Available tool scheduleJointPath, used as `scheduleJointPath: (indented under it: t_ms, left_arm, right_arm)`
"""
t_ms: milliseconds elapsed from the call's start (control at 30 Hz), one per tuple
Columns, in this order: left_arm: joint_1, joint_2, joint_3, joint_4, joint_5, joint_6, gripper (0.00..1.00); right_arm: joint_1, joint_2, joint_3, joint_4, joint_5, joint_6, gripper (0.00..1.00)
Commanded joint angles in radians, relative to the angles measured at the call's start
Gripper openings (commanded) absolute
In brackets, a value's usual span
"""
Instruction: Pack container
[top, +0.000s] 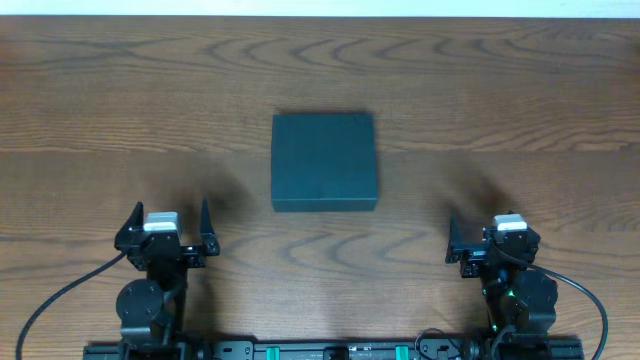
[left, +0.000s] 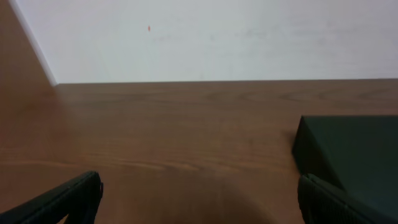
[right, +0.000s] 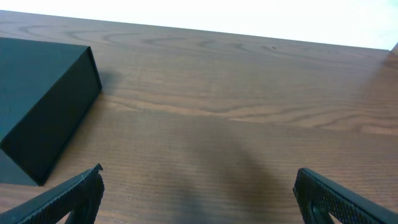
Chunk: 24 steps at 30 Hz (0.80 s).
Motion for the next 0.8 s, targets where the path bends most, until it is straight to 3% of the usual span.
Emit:
scheduleJointPath:
  t_ms: [0, 767]
  left_arm:
    - [0.006, -0.026, -0.023, 0.012, 0.003, -0.009, 0.98]
    - [0.006, -0.029, -0.091, -0.041, 0.004, -0.009, 0.98]
  right_arm:
    - [-0.011, -0.011, -0.01, -0.002, 0.0, -0.013, 0.99]
    - [-0.011, -0.011, -0.01, -0.002, 0.0, -0.013, 0.99]
